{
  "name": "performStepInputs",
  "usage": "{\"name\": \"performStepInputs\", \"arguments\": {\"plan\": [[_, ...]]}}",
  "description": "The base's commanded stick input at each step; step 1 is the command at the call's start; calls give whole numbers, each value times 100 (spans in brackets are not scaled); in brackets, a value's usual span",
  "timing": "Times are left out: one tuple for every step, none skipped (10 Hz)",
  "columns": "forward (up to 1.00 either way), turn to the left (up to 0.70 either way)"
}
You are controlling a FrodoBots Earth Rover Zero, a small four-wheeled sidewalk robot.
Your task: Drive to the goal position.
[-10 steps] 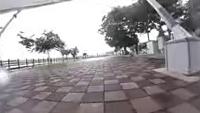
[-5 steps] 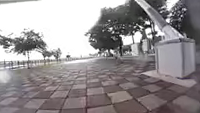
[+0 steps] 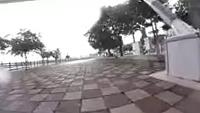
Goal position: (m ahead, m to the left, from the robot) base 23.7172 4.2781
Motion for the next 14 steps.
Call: {"name": "performStepInputs", "arguments": {"plan": [[100,1],[100,1],[100,1],[100,1],[100,3],[100,14],[100,25],[100,34],[100,3],[100,1],[100,1],[100,1],[100,1],[100,1]]}}
